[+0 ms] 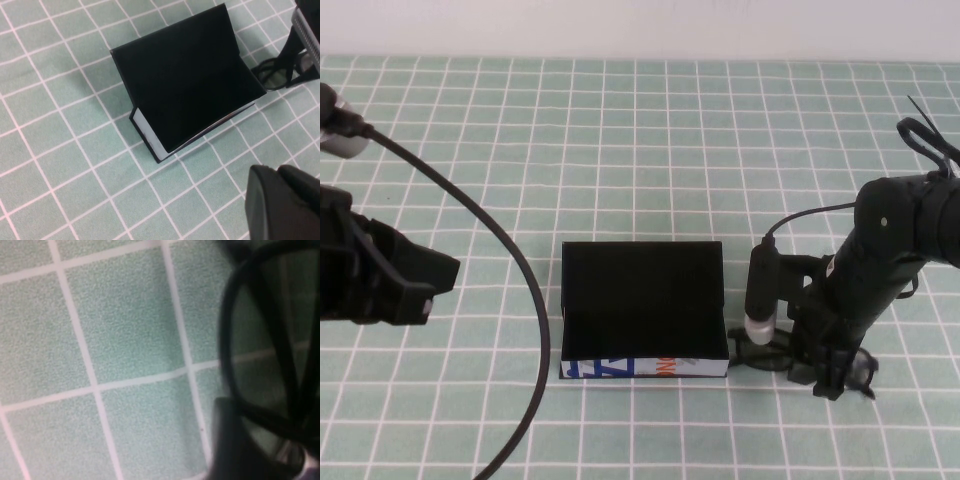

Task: Return glasses to glasses case
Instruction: Pick up the glasses from the table

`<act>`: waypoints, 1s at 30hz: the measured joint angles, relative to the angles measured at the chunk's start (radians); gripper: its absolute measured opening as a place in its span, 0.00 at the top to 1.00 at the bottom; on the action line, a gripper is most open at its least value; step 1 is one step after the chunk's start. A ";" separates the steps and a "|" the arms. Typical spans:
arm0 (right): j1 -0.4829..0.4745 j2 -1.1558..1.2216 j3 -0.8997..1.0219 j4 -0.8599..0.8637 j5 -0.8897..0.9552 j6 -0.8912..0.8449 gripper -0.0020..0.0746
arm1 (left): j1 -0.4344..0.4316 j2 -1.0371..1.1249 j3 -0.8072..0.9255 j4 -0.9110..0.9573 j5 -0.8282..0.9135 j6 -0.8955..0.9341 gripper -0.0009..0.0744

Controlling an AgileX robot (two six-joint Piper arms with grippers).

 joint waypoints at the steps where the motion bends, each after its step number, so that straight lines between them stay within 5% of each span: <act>1: 0.000 0.000 0.000 0.000 0.002 0.000 0.62 | 0.000 0.000 0.000 0.000 0.000 0.002 0.99; 6: 0.000 -0.008 -0.004 0.000 0.013 0.000 0.84 | 0.000 0.000 0.000 0.000 0.000 0.013 0.99; 30: 0.000 -0.092 -0.009 0.000 0.072 -0.019 0.87 | 0.000 0.000 0.000 0.000 0.000 0.020 0.99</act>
